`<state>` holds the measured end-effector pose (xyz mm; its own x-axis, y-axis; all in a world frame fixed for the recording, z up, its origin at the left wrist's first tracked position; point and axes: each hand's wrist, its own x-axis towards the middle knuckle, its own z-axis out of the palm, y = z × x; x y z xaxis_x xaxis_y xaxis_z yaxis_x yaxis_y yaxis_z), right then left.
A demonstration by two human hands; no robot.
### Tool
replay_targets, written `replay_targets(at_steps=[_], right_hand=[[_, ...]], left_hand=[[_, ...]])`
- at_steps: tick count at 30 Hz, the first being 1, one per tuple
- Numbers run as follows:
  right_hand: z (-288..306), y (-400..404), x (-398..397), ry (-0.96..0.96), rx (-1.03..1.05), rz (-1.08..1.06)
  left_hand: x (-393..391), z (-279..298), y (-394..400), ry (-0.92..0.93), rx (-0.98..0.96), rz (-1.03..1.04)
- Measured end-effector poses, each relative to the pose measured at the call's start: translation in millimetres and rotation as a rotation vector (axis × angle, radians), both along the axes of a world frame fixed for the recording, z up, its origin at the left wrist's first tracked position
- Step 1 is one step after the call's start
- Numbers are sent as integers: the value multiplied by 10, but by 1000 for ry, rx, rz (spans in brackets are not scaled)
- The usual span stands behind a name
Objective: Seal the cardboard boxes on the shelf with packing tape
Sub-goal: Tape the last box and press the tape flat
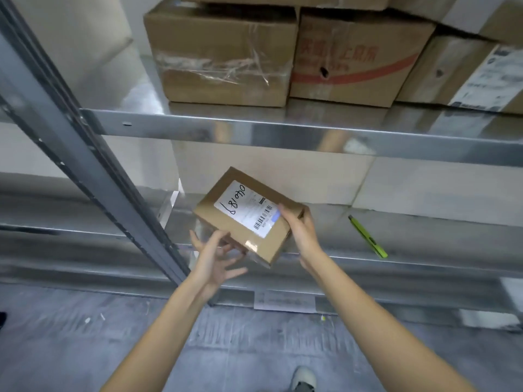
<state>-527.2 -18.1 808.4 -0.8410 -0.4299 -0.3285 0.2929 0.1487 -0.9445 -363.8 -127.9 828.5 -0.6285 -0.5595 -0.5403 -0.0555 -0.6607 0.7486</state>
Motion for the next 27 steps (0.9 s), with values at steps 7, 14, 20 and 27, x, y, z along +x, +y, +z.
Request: replay_targets(at_steps=[7,14,20,27], right_hand=[[166,972,-900,-37,2,-72],[-293,1488,-1481,-73,143,-18],[-482,1427,-1651,-140,167,25],[-481,1600,-1508,-269,-45,-46]], left_hand=[[-658,-122,567,-106,30,-233],[-1134,-399,996,-334,-408,-414],[-1252,-570,1171,-339,-473,-274],[-1374,-615,1022,-311,-511,-82]])
